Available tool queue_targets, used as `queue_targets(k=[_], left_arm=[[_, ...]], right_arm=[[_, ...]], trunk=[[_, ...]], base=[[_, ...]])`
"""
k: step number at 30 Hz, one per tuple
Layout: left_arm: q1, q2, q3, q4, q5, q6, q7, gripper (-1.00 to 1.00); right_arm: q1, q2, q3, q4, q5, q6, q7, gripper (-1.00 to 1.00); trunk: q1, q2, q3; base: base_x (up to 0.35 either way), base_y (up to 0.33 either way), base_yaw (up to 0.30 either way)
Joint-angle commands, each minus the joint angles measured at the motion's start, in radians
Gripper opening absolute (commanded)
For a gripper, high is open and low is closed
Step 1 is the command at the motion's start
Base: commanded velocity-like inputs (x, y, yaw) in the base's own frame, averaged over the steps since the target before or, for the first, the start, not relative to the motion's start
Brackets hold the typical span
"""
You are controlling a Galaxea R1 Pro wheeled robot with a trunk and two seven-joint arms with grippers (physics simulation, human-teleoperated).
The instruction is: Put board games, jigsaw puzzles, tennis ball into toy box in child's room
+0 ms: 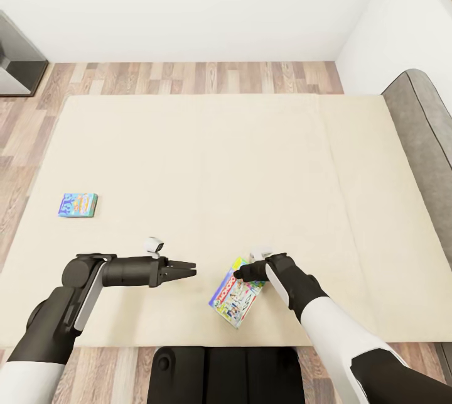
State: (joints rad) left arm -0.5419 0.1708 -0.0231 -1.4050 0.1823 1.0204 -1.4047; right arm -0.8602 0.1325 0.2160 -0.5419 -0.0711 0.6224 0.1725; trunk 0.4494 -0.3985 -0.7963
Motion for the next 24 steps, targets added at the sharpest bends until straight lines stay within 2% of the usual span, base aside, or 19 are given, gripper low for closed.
queue_targets(k=[1,24], left_arm=[[0.000,0.001,-0.001,0.000,0.003,0.010,-0.001,1.00],[0.000,0.000,-0.001,0.000,0.003,0.010,0.000,1.00]], right_arm=[[0.000,-0.001,0.003,-0.001,-0.007,0.005,-0.002,1.00],[0.000,-0.001,0.003,-0.001,-0.007,0.005,-0.002,1.00]], trunk=[[0.001,-0.002,-0.001],[0.001,-0.002,-0.001]], base=[[0.000,0.006,0.000],[0.000,0.043,0.000]])
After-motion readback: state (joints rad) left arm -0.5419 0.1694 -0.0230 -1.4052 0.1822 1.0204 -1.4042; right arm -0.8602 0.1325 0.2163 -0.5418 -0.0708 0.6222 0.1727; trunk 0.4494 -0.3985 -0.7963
